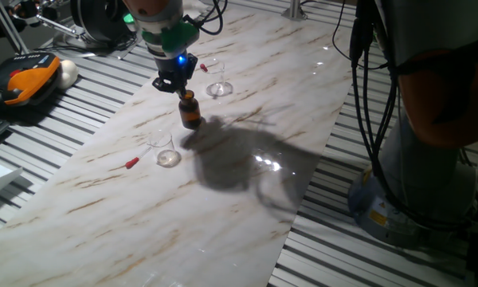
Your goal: Transfer liquid using a dropper
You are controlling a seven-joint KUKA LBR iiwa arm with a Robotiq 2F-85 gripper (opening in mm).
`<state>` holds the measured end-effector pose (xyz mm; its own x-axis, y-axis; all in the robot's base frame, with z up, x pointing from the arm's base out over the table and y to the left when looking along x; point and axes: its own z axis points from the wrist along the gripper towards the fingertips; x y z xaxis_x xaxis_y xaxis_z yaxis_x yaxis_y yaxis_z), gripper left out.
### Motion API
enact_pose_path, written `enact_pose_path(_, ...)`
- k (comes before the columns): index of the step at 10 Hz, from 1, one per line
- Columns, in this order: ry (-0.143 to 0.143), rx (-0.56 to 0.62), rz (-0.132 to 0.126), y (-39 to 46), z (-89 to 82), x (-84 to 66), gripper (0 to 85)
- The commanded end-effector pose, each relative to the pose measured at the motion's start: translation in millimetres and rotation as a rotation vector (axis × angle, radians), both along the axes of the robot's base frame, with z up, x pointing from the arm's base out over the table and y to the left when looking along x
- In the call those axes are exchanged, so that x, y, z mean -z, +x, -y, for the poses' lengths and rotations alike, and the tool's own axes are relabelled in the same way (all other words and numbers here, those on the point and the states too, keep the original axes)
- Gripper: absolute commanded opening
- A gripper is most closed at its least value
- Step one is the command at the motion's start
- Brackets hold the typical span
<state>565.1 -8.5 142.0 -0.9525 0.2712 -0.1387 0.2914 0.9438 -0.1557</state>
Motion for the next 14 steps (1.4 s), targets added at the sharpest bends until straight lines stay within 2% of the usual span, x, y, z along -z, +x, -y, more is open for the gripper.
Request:
enact_pose_path(1,0.004,0.008,0.0,0.3,0.0,-0.4,0.0)
enact_pose_path(3,-0.019,0.03,0.017,0.2,-0.2,-1.2,34.0)
enact_pose_path(4,-0.02,0.037,0.021,0.2,-0.2,-1.6,34.0)
enact_pose_path(5,-0.03,0.041,0.03,0.8,0.3,-2.4,51.0)
enact_pose_path(7,-0.039,0.041,0.035,3.1,4.4,-3.1,51.0)
enact_pose_path(10,-0.036,0.04,0.026,8.7,15.1,-8.7,51.0)
enact_pose_path(11,-0.025,0.046,0.022,9.0,15.8,-9.7,51.0)
enact_pose_path(14,-0.023,0.057,0.019,9.0,15.8,-9.7,51.0)
